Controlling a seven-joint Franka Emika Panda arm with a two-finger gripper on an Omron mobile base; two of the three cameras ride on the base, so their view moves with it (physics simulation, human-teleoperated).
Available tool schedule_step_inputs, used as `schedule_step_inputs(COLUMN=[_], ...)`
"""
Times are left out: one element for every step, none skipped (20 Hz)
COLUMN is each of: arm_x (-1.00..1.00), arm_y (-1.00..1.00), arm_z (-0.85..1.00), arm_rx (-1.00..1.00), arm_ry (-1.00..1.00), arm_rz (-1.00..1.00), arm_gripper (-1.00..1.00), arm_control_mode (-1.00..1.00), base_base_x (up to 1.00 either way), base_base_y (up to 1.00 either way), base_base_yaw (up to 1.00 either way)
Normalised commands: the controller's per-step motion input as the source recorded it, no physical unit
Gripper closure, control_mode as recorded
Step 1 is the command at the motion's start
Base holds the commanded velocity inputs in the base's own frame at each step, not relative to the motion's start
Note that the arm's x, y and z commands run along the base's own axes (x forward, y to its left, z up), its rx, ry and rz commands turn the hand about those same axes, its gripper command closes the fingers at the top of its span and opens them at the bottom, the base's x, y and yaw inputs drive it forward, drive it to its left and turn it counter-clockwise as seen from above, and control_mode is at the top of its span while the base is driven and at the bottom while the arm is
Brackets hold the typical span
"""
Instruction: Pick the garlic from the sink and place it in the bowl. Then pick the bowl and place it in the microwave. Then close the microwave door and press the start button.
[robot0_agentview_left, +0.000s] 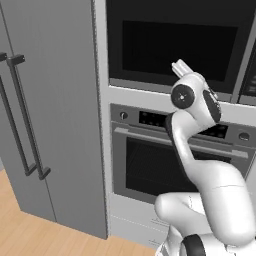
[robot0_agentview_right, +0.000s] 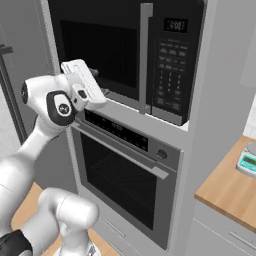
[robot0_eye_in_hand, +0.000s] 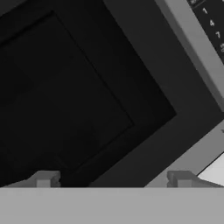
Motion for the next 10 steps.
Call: schedule_step_inputs(arm_x=[-0.91,-0.82,-0.83,-0.84,-0.83,-0.84,-0.78,-0.69,-0.69,-0.74], arm_y=[0.00,0.00,0.00,0.00,0.00,0.06,0.17,0.22,0.10,0.00], arm_z=[0.60,0.61,0.59,0.53,0.39,0.15,0.01,0.00,0.00,0.00], arm_rx=[-0.03,-0.03,-0.05,-0.08,-0.11,-0.15,-0.17,-0.15,-0.15,-0.13], arm_ry=[0.04,0.13,0.15,0.17,0.18,0.17,0.19,0.17,0.14,0.07], arm_rz=[0.03,0.02,0.03,0.04,0.05,0.06,0.06,0.05,0.05,0.05], arm_gripper=[-1.00,-1.00,-1.00,-1.00,-1.00,-1.00,1.00,1.00,1.00,1.00], arm_control_mode=[-1.00,-1.00,-1.00,-1.00,-1.00,-1.00,-1.00,-1.00,-1.00,-1.00], base_base_x=[0.00,0.00,0.00,0.00,0.00,0.00,0.00,0.00,0.00,0.00], base_base_y=[0.00,0.00,0.00,0.00,0.00,0.00,0.00,0.00,0.00,0.00], base_base_yaw=[0.00,0.00,0.00,0.00,0.00,0.00,0.00,0.00,0.00,0.00])
